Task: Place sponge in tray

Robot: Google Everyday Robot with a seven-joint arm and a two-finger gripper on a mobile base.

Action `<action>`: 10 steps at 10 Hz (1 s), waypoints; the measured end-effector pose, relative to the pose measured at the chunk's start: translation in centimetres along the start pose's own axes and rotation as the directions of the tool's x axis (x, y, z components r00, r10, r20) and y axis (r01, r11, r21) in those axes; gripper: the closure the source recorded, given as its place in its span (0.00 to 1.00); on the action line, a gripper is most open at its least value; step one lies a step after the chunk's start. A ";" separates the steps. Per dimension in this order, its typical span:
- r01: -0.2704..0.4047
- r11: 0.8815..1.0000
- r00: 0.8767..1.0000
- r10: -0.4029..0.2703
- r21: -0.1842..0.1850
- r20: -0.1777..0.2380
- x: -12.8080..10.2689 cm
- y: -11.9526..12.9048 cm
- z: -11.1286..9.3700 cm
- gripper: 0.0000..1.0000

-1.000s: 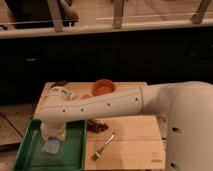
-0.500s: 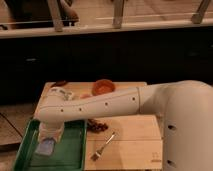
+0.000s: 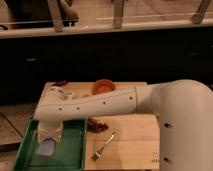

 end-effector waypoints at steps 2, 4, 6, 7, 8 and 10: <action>0.012 1.000 1.000 -0.012 -0.005 0.007 0.0 0.0 0.0 0.39; 0.030 1.000 0.999 -0.030 -0.011 0.015 -0.1 -0.2 0.1 0.43; 0.045 0.999 0.999 -0.044 -0.015 0.021 -0.2 -0.3 0.1 0.41; 0.046 0.999 0.999 -0.046 -0.014 0.022 -0.1 -0.2 0.0 0.34; 0.047 0.999 0.999 -0.047 -0.012 0.021 -0.1 -0.2 -0.1 0.30; 0.059 0.998 0.998 -0.059 -0.002 0.023 0.2 -0.3 0.0 0.30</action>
